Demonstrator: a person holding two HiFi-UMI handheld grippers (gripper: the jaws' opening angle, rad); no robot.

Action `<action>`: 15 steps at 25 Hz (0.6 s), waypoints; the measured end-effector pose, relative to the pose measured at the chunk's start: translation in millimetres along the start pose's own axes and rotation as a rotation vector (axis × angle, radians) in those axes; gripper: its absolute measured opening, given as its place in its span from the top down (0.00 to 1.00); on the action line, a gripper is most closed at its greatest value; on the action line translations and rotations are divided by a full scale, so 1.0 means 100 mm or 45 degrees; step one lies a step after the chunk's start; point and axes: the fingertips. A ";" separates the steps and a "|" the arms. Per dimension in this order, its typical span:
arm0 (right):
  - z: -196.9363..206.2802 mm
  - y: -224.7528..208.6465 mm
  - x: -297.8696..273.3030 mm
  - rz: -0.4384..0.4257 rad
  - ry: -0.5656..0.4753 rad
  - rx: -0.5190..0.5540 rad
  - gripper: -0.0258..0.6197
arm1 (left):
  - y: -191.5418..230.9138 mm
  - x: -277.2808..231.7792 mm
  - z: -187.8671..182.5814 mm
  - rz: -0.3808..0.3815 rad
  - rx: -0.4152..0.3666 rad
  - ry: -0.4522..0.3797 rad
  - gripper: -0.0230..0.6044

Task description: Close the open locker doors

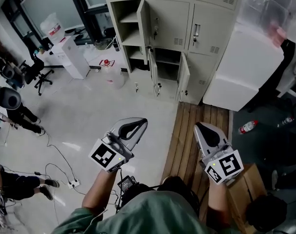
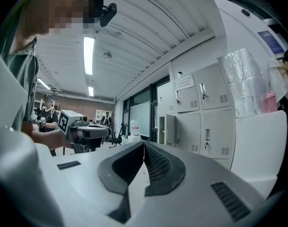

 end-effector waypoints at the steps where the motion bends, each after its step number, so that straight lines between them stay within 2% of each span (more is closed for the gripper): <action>1: -0.02 -0.07 -0.07 -0.006 -0.004 0.000 0.95 | 0.06 -0.05 -0.02 -0.009 -0.006 -0.002 0.96; 7: -0.05 -0.24 -0.47 -0.025 -0.010 -0.004 0.95 | 0.47 -0.20 -0.02 -0.029 -0.014 -0.012 0.96; 15: 0.00 -0.44 -1.16 0.082 -0.017 0.008 0.95 | 1.29 -0.36 0.23 0.029 -0.008 -0.062 0.96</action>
Point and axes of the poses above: the fingertips, and each gripper's own axes: x backward along the fingers, y to its left, z out of its underside
